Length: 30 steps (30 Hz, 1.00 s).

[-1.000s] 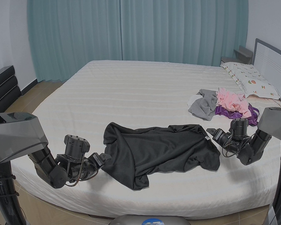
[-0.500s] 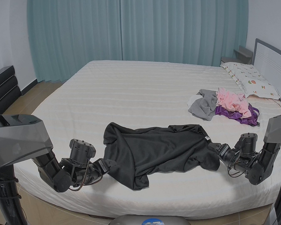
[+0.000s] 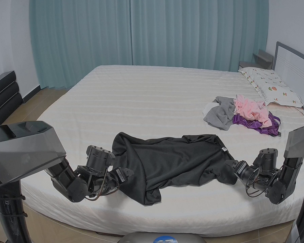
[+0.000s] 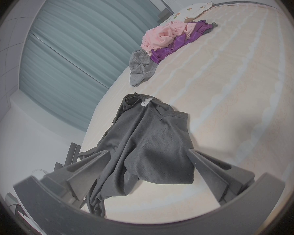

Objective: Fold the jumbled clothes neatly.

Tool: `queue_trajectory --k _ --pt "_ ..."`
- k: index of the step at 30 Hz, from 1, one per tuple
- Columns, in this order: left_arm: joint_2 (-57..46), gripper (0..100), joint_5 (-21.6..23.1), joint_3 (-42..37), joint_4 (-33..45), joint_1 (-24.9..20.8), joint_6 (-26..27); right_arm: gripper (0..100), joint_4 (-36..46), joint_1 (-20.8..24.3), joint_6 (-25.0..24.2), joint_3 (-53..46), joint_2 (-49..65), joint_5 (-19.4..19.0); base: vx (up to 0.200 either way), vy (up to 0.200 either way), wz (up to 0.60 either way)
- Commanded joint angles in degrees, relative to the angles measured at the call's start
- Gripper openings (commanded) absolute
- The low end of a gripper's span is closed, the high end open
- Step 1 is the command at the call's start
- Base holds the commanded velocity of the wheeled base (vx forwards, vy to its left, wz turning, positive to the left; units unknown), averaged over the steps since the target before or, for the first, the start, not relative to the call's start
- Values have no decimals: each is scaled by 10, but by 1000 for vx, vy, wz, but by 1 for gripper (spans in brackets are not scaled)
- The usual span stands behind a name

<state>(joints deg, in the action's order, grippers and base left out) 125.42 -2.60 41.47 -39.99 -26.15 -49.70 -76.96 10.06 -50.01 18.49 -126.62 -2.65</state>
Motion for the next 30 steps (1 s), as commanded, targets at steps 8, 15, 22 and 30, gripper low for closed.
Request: queue_trajectory --k 8,15,22,30 --pt "18 0 -16 -1 9 1 0 100 0 3 10 -14 4 6 0 0 0" --pt "-43 0 -40 -5 25 42 9 100 2 2 21 -21 9 12 0 0 0" --pt "-108 0 -40 -5 63 78 50 100 7 3 28 -18 1 12 0 0 0" --pt "-158 0 -39 5 97 116 95 100 9 3 37 1 -28 12 0 0 0"
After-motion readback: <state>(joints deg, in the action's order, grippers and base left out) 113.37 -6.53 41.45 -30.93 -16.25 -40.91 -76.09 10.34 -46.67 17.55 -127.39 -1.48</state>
